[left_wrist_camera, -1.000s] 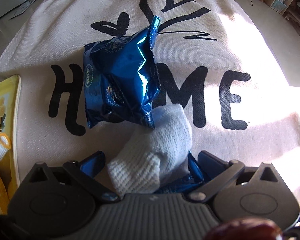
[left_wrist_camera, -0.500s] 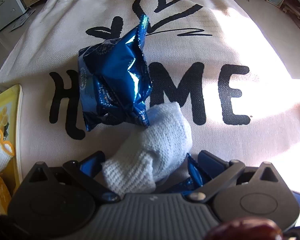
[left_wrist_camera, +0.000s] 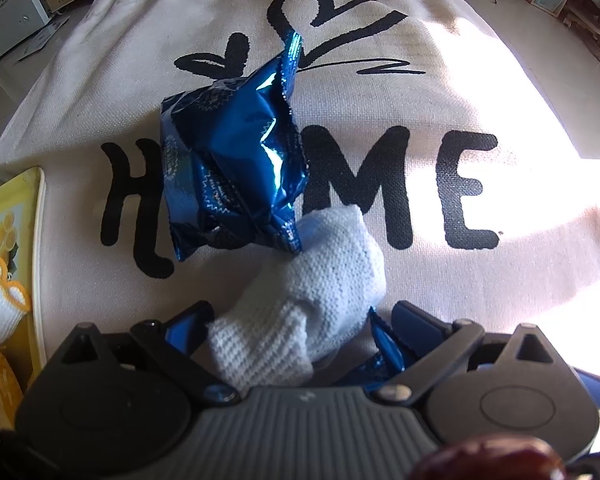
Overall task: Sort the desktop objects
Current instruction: 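Close the left gripper on the white glove while the right gripper grasps another white glove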
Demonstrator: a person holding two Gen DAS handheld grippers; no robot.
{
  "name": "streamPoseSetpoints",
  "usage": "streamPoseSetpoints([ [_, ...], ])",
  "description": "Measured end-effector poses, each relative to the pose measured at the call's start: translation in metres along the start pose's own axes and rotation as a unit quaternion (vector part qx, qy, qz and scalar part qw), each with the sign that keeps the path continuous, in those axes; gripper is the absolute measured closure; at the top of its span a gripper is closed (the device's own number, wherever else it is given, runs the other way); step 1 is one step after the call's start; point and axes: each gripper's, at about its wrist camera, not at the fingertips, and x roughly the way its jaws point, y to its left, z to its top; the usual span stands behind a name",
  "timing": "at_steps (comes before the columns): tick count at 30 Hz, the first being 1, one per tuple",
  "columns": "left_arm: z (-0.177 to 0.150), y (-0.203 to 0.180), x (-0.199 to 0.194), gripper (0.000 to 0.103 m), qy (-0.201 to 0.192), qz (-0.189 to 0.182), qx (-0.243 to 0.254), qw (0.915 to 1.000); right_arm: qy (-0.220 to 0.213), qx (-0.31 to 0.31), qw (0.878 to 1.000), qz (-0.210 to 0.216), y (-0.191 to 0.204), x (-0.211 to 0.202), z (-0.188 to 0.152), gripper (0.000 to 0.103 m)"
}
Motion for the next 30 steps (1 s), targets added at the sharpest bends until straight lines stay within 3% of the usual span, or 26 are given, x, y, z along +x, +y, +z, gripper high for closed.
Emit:
streamPoseSetpoints([
  [1, 0.001, 0.0, -0.002, 0.014, -0.002, -0.004, 0.0, 1.0, 0.0, 0.007, 1.0, 0.01, -0.001, -0.002, 0.001, 0.044],
  [4, 0.005, 0.0, -0.012, 0.034, -0.002, -0.028, -0.009, 0.9996, -0.004, 0.025, 1.0, 0.017, -0.005, -0.01, 0.011, 0.045],
  [7, 0.008, 0.003, -0.021, 0.043, -0.001, -0.038, -0.025, 0.9989, -0.023, 0.033, 0.999, 0.02, -0.009, -0.024, 0.012, 0.045],
  [17, 0.013, 0.024, -0.055, 0.054, -0.025, -0.066, -0.043, 0.9966, -0.074, 0.077, 0.994, 0.032, -0.011, -0.063, 0.018, 0.045],
  [22, 0.003, 0.025, -0.067, 0.05, -0.034, -0.07, -0.046, 0.9959, -0.076, 0.09, 0.992, 0.04, -0.008, -0.066, 0.018, 0.045],
  [24, 0.002, 0.027, -0.063, 0.04, -0.026, -0.069, -0.05, 0.996, -0.072, 0.091, 0.992, 0.046, -0.007, -0.063, 0.017, 0.045],
  [26, 0.002, 0.029, -0.058, 0.018, -0.026, -0.064, -0.057, 0.996, -0.067, 0.09, 0.993, 0.044, -0.006, -0.059, 0.018, 0.045],
  [30, 0.005, 0.029, -0.044, 0.009, -0.024, -0.056, -0.059, 0.9964, -0.058, 0.093, 0.993, 0.037, -0.007, -0.048, 0.019, 0.045],
])
